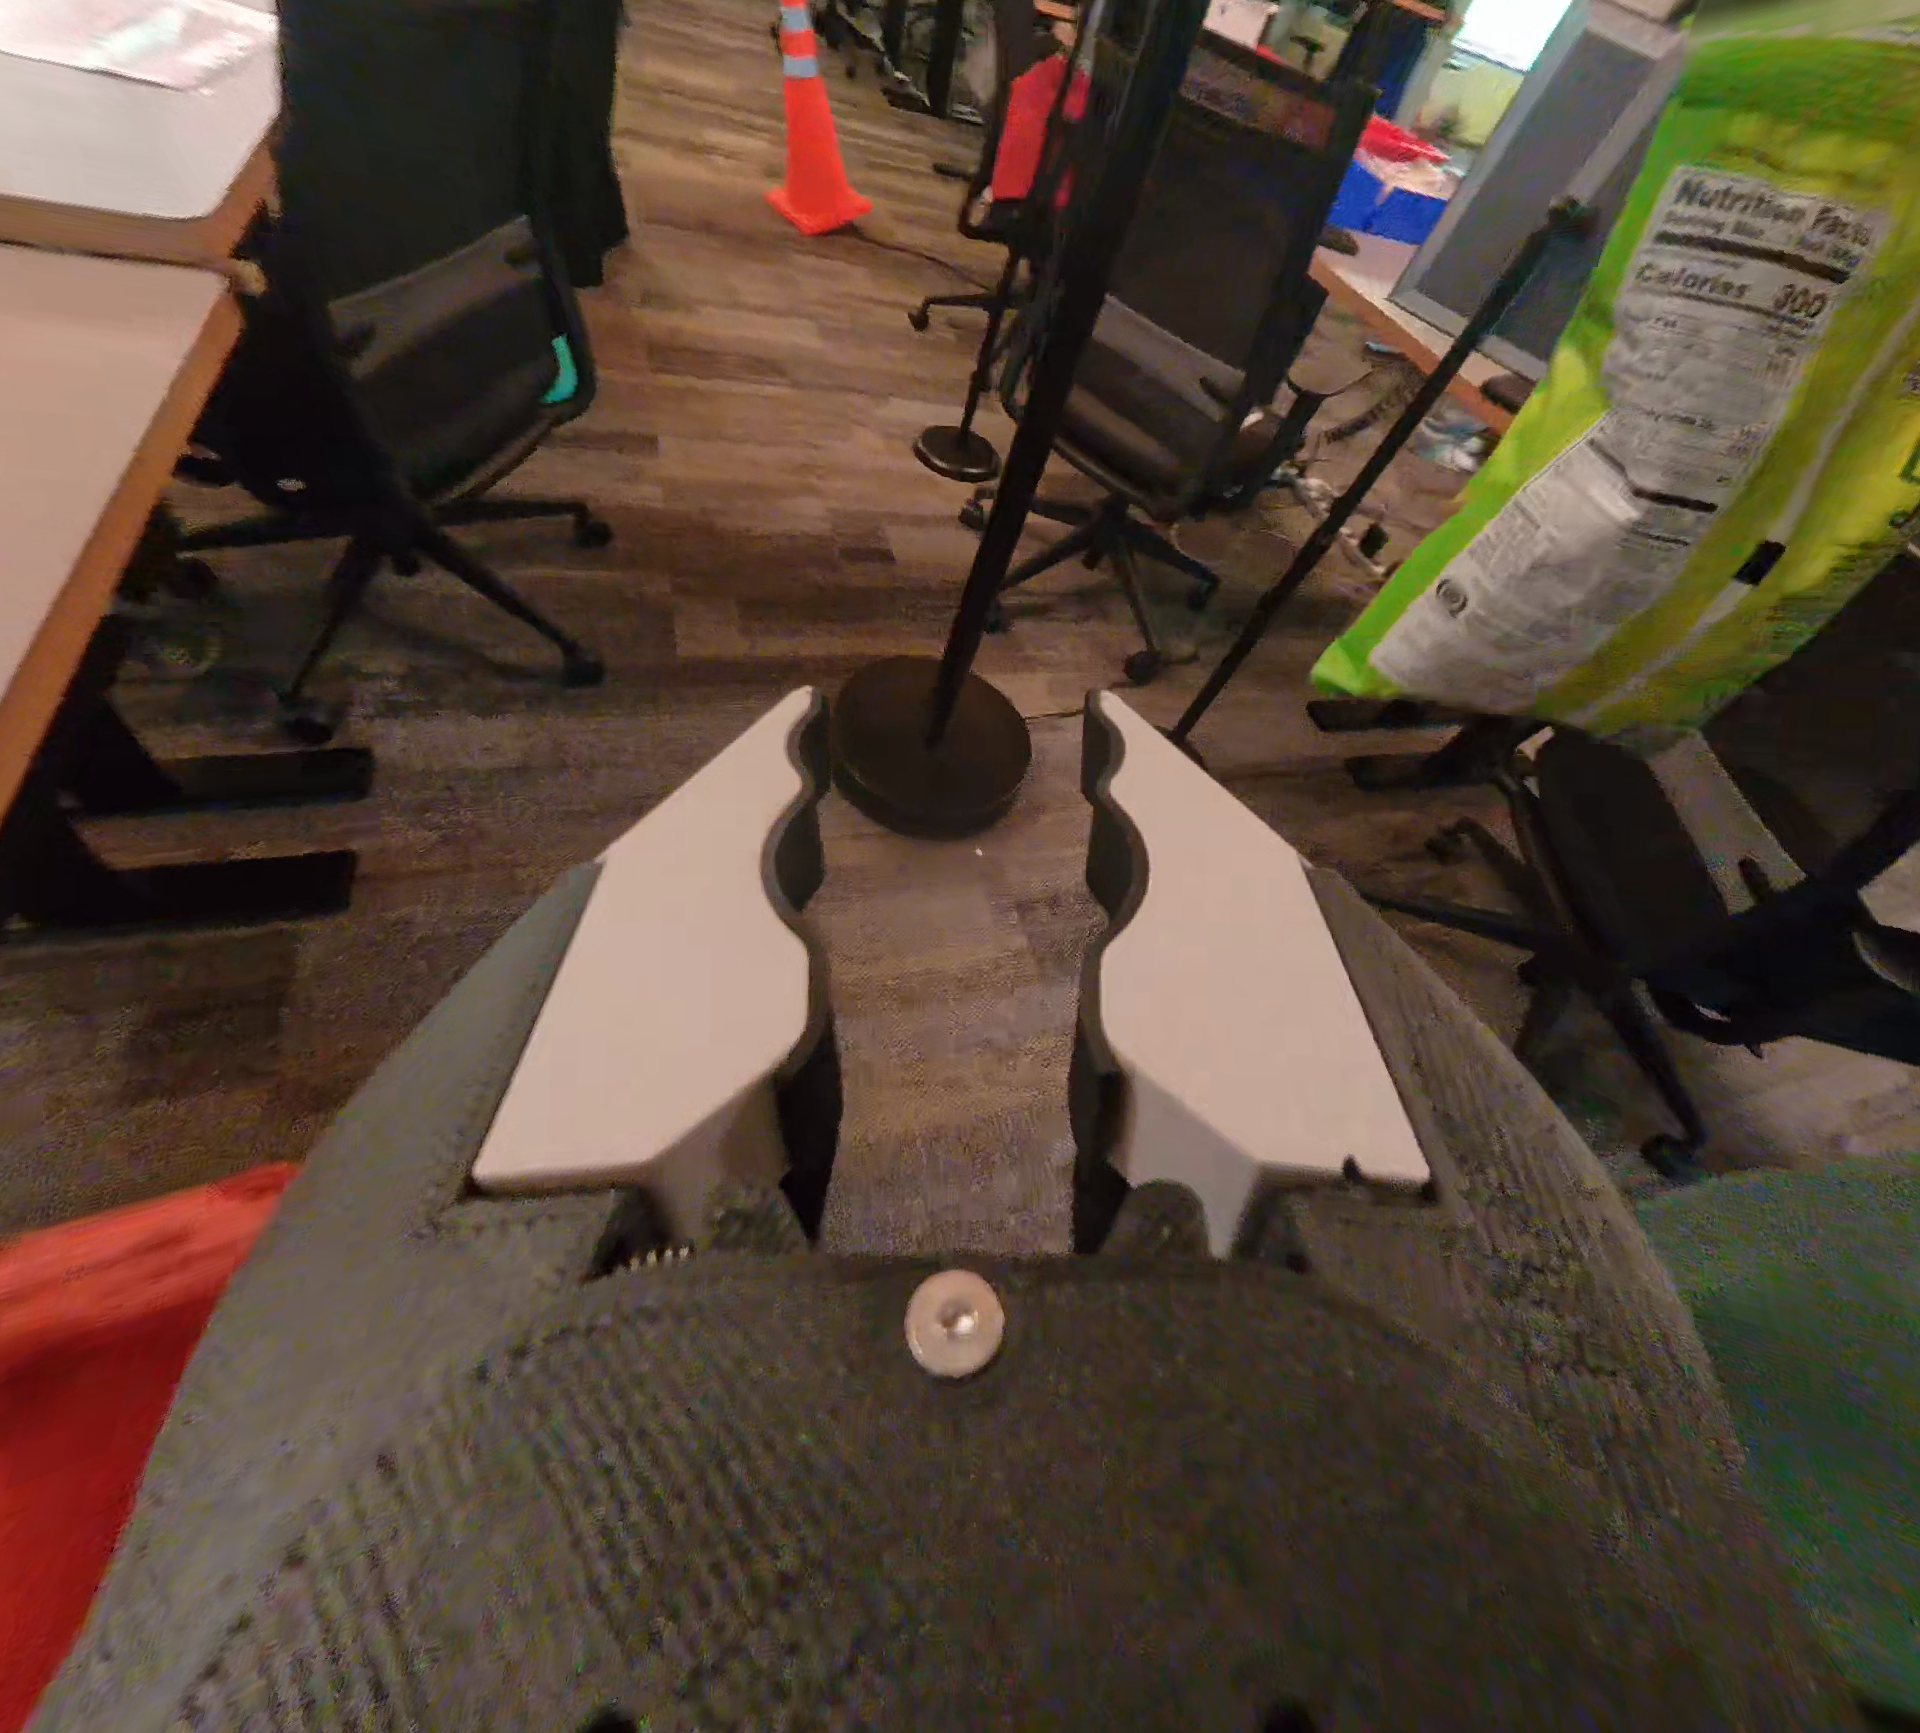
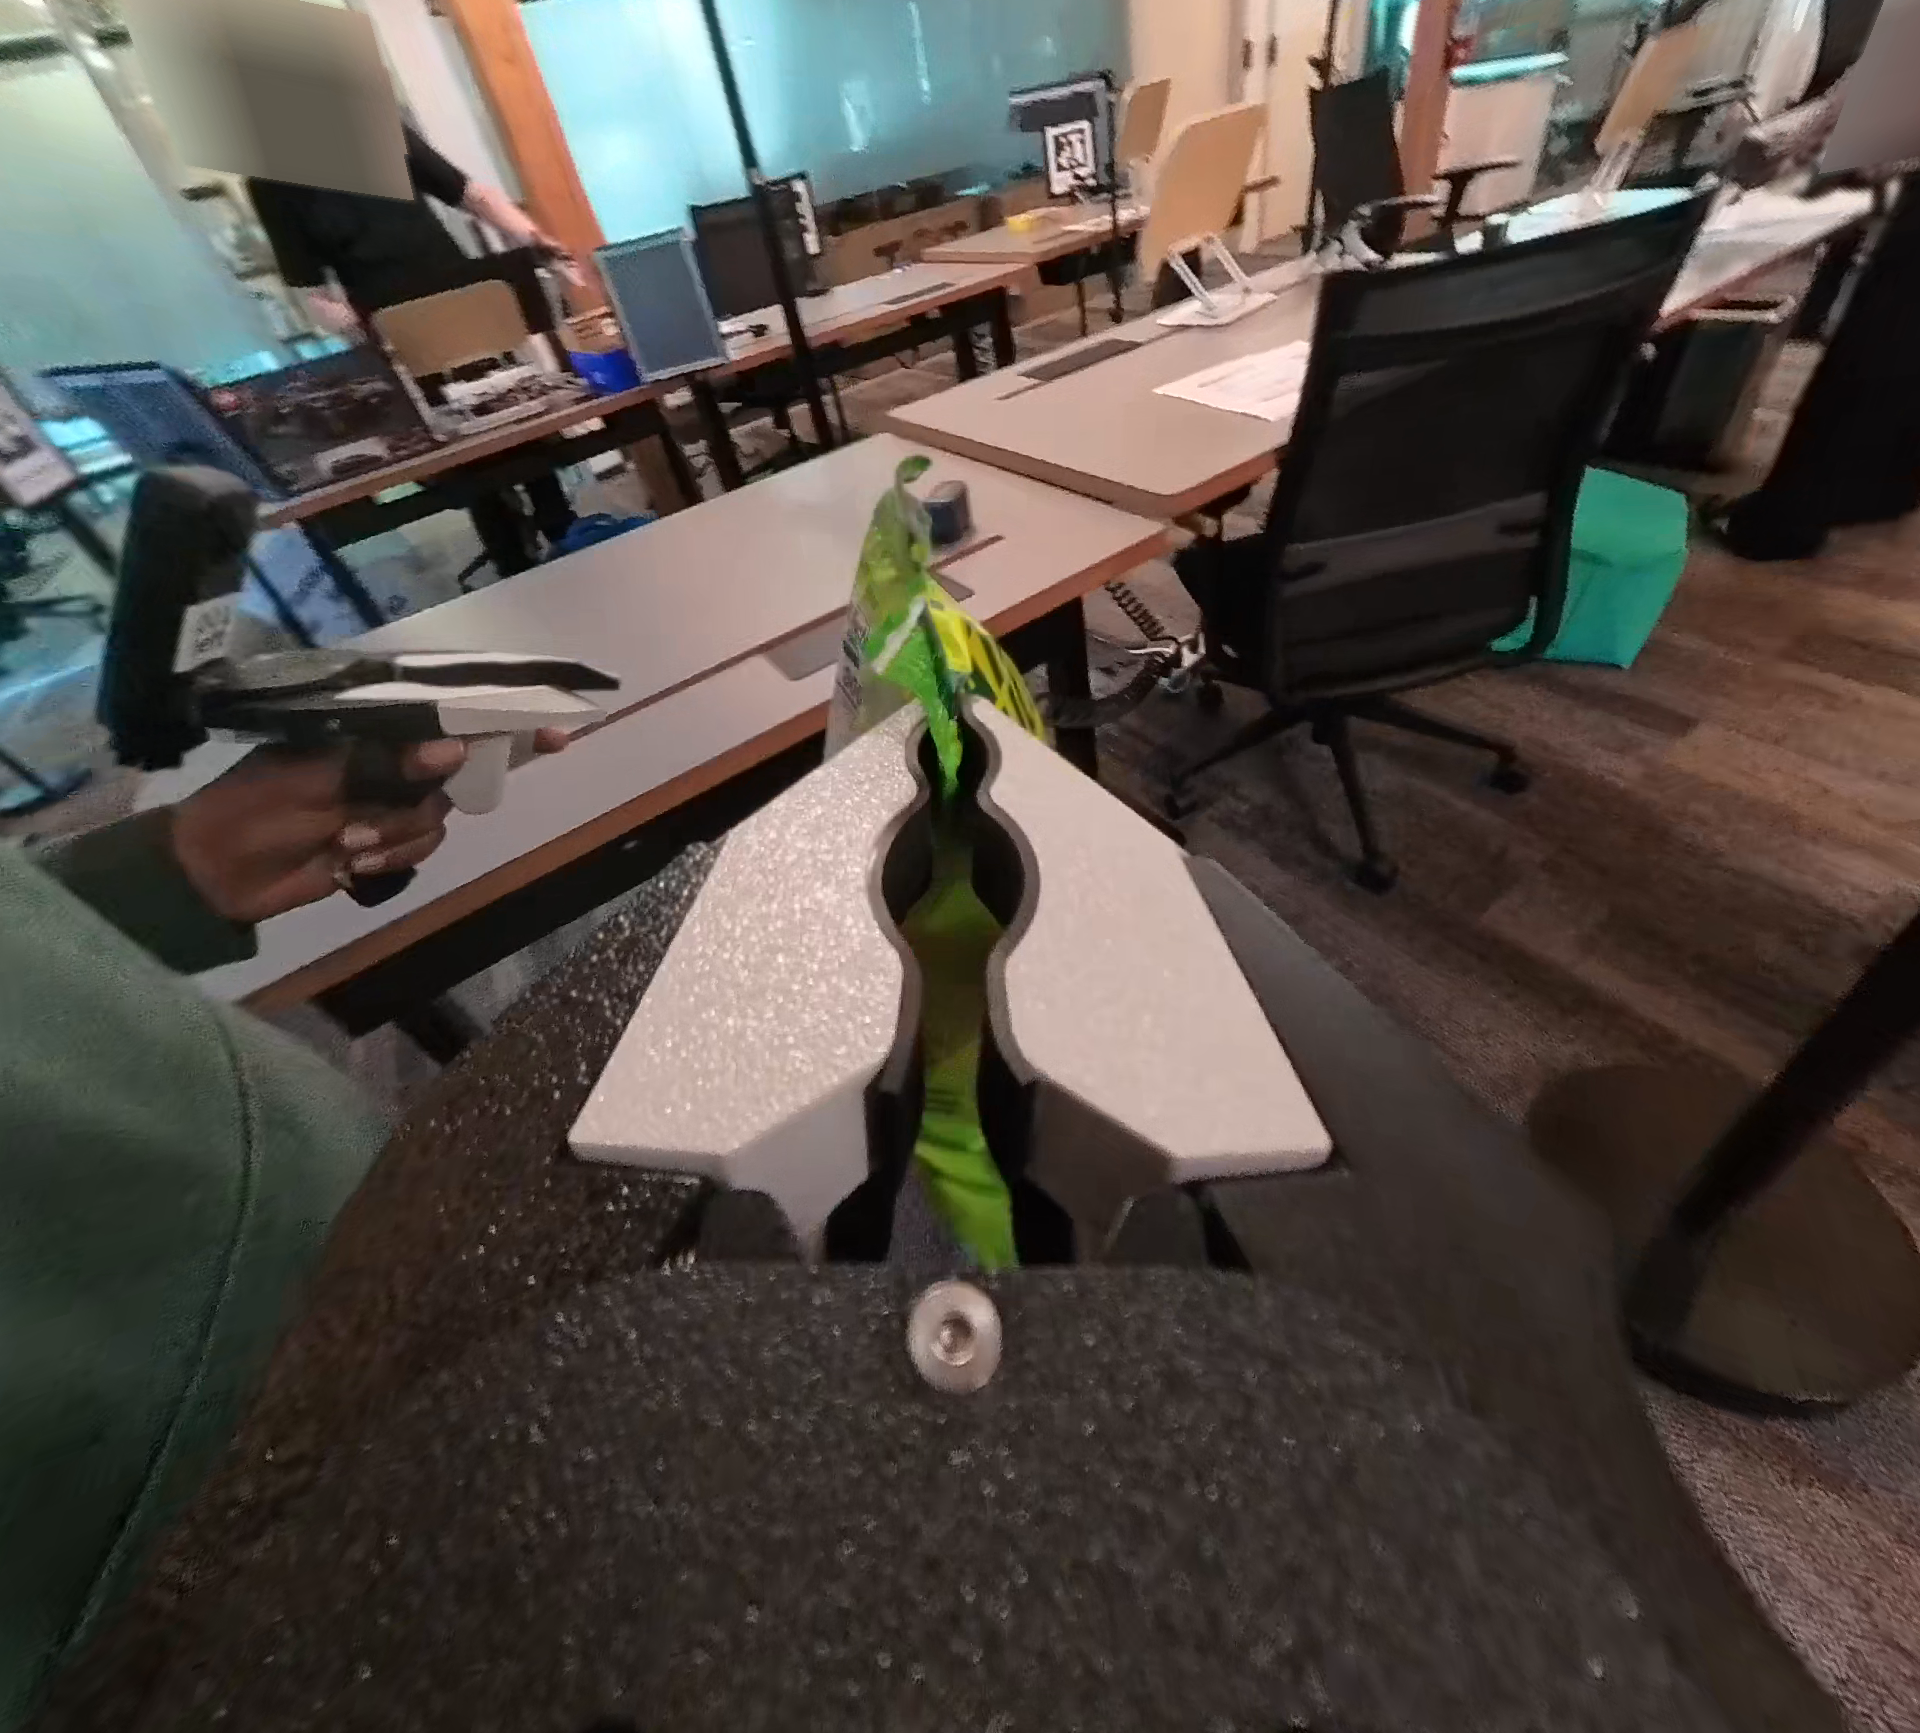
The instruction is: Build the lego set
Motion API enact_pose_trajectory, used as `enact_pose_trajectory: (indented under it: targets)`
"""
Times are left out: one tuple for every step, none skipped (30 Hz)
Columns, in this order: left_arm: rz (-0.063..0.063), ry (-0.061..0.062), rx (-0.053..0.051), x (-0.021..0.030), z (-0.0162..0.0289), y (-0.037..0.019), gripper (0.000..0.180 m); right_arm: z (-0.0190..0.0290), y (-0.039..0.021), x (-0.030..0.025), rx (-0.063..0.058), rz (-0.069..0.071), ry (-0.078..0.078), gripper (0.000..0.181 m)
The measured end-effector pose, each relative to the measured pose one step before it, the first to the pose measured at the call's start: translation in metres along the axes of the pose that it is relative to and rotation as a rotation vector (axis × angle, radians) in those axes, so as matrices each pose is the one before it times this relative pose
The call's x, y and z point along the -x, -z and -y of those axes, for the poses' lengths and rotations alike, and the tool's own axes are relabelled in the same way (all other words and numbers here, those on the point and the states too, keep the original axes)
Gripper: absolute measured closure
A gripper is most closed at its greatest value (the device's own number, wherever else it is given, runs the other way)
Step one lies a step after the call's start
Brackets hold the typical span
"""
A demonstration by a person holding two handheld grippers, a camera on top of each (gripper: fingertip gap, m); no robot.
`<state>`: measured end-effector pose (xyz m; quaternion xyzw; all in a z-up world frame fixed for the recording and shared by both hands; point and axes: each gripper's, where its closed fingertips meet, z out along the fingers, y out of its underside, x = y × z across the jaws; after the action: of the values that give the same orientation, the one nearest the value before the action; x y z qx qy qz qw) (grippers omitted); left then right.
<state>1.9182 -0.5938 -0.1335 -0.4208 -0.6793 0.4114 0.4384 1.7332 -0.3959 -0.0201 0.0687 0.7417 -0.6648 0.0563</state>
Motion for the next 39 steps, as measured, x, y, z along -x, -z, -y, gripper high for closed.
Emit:
enact_pose_trajectory:
  targets:
    - [-0.0414, -0.01, 0.002, 0.0133, 0.01548, -0.03137, 0.133, -0.0005, -0.02308, -0.01904, 0.0123, -0.0251, -0.0215, 0.181]
    - [-0.055, -0.0112, 0.0043, 0.01135, 0.02043, -0.03155, 0.133, 0.00419, -0.02311, -0.01717, 0.0108, -0.0236, -0.0266, 0.181]
    - [-0.0659, -0.0186, -0.002, 0.0106, 0.02554, -0.03031, 0.13, 0.01081, -0.02201, -0.01364, -0.0041, -0.0153, -0.0088, 0.181]
    - [-0.064, -0.0319, -0.0084, 0.01133, 0.02784, -0.02863, 0.129, 0.0138, -0.0205, -0.01276, -0.0103, -0.0153, 0.0089, 0.181]
    - [-0.0583, -0.0444, -0.0025, 0.01316, 0.02714, -0.02831, 0.129, 0.01334, -0.01906, -0.01346, -0.0078, -0.0143, 0.012, 0.181]
    - [-0.0531, -0.0507, 0.0059, 0.01504, 0.02472, -0.02735, 0.128, 0.01157, -0.01753, -0.01468, -0.007, -0.013, 0.0051, 0.181]
    - [-0.0472, -0.0493, 0.0046, 0.01616, 0.02373, -0.02615, 0.127, 0.00958, -0.0161, -0.01685, -0.0078, -0.018, -0.0055, 0.181]
    - [-0.0434, -0.0429, -0.0015, 0.01636, 0.02139, -0.02473, 0.127, 0.00722, -0.01538, -0.0181, -0.0072, -0.0224, -0.0107, 0.181]
    - [-0.0384, -0.0378, -0.0027, 0.01593, 0.01805, -0.02355, 0.127, 0.00457, -0.01528, -0.01829, -0.0033, -0.0227, -0.0117, 0.181]
    - [-0.0294, -0.0347, 0.0008, 0.01817, 0.01322, -0.0222, 0.127, 0.00257, -0.01545, -0.01852, -0.0016, -0.0252, -0.0129, 0.181]
    - [-0.0211, -0.0268, 0.0044, 0.01902, 0.00846, -0.02146, 0.127, 0.00081, -0.01626, -0.01851, -0.0001, -0.025, -0.0173, 0.181]
    - [-0.0157, -0.0136, 0.0052, 0.01775, 0.00363, -0.02053, 0.127, -0.00083, -0.01714, -0.01765, 0.0045, -0.0187, -0.0208, 0.181]
    - [-0.0126, 0.0003, 0.0045, 0.01614, -0.00039, -0.01981, 0.127, -0.002, -0.0183, -0.01807, 0.0078, -0.0202, -0.0167, 0.181]
    - [-0.0085, 0.0116, 0.0047, 0.01727, -0.00343, -0.02023, 0.127, -0.00248, -0.01962, -0.01828, 0.0074, -0.0183, -0.0068, 0.181]
    - [-0.002, 0.0187, 0.0051, 0.01742, -0.00516, -0.01934, 0.127, -0.00257, -0.02132, -0.01755, 0.0077, -0.0088, -0.0027, 0.181]
    - [0.0062, 0.0208, 0.0044, 0.01789, -0.00554, -0.01798, 0.128, -0.00222, -0.02333, -0.01834, 0.0071, -0.0045, -0.0033, 0.181]
    - [0.0143, 0.0206, 0.0034, 0.01947, -0.0055, -0.01738, 0.127, -0.00115, -0.02553, -0.01827, 0.0071, 0.0023, -0.0057, 0.181]
    - [0.0202, 0.0224, 0.0042, 0.0215, -0.00456, -0.01704, 0.127, 0.00162, -0.02754, -0.01814, 0.0017, 0.0074, -0.0044, 0.181]
    - [0.0221, 0.0277, 0.01, 0.02304, -0.00277, -0.01538, 0.128, 0.00485, -0.02924, -0.01824, -0.0069, 0.011, -0.0056, 0.181]
    - [0.0184, 0.0344, 0.0199, 0.0234, 0.00054, -0.01458, 0.128, 0.00764, -0.03121, -0.01766, -0.0015, 0.0195, -0.0222, 0.181]
    - [0.009, 0.0293, 0.0181, 0.02187, 0.00687, -0.01329, 0.127, 0.01228, -0.03135, -0.01519, 0.0006, 0.0324, -0.0216, 0.181]
    - [0.0025, 0.0074, -0.0004, 0.01948, 0.01269, -0.01191, 0.126, 0.01729, -0.02982, -0.01375, -0.0132, 0.0346, 0.004, 0.181]
    - [0.004, -0.0129, -0.0087, 0.01904, 0.01434, -0.01278, 0.128, 0.01713, -0.02851, -0.01566, -0.0087, 0.027, 0.0155, 0.181]
    - [0.0044, -0.0174, -0.0003, 0.02141, 0.01253, -0.01353, 0.128, 0.01555, -0.02663, -0.0178, 0.0054, 0.0203, 0.0094, 0.181]
    - [0.0017, -0.0096, 0.0059, 0.02198, 0.01129, -0.01428, 0.128, 0.01683, -0.02331, -0.01832, 0.0032, 0.0122, 0.0123, 0.181]
    - [0.0006, 0.0008, 0.0004, 0.02024, 0.01237, -0.01591, 0.128, 0.01766, -0.01982, -0.01839, -0.0042, 0.0038, 0.0227, 0.181]
    - [0.0002, 0.0053, -0.0124, 0.01904, 0.01409, -0.01648, 0.127, 0.01577, -0.01695, -0.01902, -0.0022, -0.0033, 0.0247, 0.181]
    - [-0.0002, 0.0042, -0.0201, 0.01748, 0.01374, -0.0177, 0.128, 0.0128, -0.01489, -0.02036, -0.001, -0.0086, 0.0188, 0.181]
    - [-0.0029, 0.0035, -0.0171, 0.01618, 0.01128, -0.01992, 0.129, 0.00908, -0.01327, -0.02071, 0.0034, -0.008, 0.0111, 0.181]
    - [-0.0082, 0.0049, -0.0099, 0.01547, 0.00856, -0.02264, 0.129, 0.00559, -0.0119, -0.0218, 0.0072, -0.014, 0.0061, 0.181]
    - [-0.0143, 0.0058, -0.0058, 0.0161, 0.00658, -0.02396, 0.129, 0.00409, -0.01064, -0.02332, 0.0027, -0.0274, 0.0027, 0.181]
    - [-0.0203, 0.0045, -0.0041, 0.01572, 0.00557, -0.02537, 0.129, 0.00322, -0.01022, -0.0235, -0.0034, -0.0341, -0.0005, 0.181]
    - [-0.0293, 0.0013, -0.0025, 0.01463, 0.00517, -0.02717, 0.129, 0.00242, -0.01017, -0.02308, -0.0035, -0.035, -0.0069, 0.181]
    - [-0.0411, -0.0018, -0.0027, 0.01366, 0.00546, -0.02799, 0.129, 0.00239, -0.01029, -0.02266, -0.0063, -0.0388, -0.0091, 0.181]
    - [-0.0493, -0.0015, -0.0044, 0.01383, 0.00718, -0.02887, 0.128, 0.00305, -0.01037, -0.0222, -0.0106, -0.0414, -0.0086, 0.181]
    - [-0.0526, 0.0054, -0.0034, 0.01488, 0.00954, -0.02861, 0.128, 0.00335, -0.01098, -0.02152, -0.0057, -0.0413, -0.0178, 0.181]
    - [-0.0557, 0.0112, 0.0037, 0.01442, 0.012, -0.0282, 0.128, 0.00532, -0.01136, -0.02061, 0.0028, -0.0444, -0.0353, 0.181]
    - [-0.0551, 0.0024, 0.0037, 0.01427, 0.01537, -0.02712, 0.126, 0.01059, -0.01077, -0.01639, -0.0076, -0.0342, -0.0247, 0.181]
    - [-0.0439, -0.0173, -0.0053, 0.01535, 0.01799, -0.02493, 0.125, 0.01342, -0.00997, -0.01333, -0.0156, -0.0229, 0.001, 0.181]
